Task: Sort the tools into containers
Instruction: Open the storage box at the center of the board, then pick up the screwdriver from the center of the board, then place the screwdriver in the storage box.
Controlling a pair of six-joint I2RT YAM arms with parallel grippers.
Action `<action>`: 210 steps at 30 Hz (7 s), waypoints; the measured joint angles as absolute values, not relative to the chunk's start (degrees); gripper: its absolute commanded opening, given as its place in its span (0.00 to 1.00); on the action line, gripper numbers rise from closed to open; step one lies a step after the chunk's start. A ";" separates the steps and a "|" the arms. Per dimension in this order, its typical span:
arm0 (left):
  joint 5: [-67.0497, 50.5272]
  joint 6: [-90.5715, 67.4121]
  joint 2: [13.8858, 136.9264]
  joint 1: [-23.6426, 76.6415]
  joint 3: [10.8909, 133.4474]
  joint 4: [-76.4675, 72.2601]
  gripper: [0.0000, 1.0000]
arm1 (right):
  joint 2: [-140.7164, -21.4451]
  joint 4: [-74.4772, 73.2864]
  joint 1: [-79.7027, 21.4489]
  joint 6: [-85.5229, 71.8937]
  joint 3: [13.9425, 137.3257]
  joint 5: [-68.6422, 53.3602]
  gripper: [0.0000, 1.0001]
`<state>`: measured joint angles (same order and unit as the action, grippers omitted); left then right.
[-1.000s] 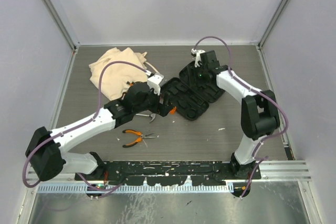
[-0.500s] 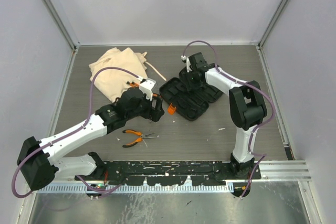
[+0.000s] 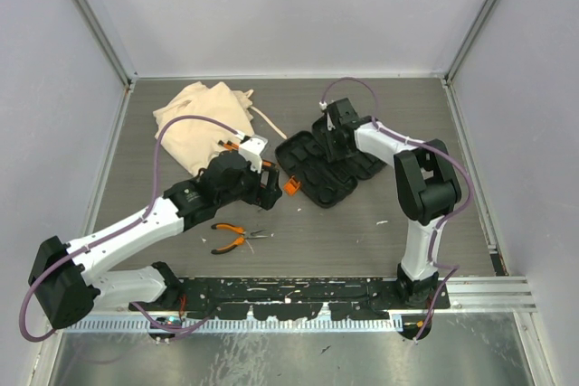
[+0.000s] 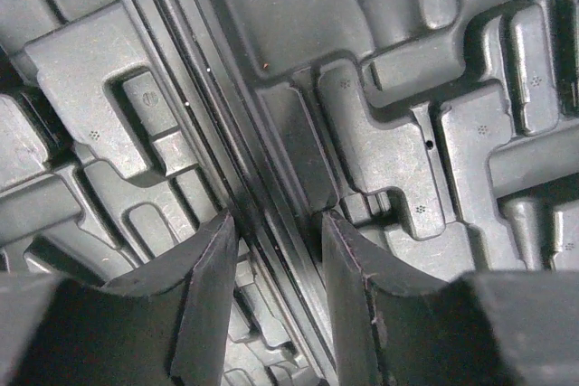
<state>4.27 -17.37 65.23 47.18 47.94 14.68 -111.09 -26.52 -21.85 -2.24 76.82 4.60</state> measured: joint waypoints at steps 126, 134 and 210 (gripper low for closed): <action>11.53 -26.41 69.36 21.23 59.42 27.68 0.98 | -131.87 -36.27 -41.85 16.38 107.74 -12.73 0.27; 15.38 -26.09 67.35 21.17 60.34 28.45 0.98 | -121.78 -34.11 -41.89 14.41 101.19 -13.67 0.15; 3.62 -29.15 80.18 20.91 66.30 29.36 0.98 | -73.56 -16.75 -14.74 -29.21 39.75 0.19 0.51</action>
<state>3.62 -29.15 80.18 20.91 66.30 29.36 -73.56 -16.75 -14.74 -29.21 39.75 0.19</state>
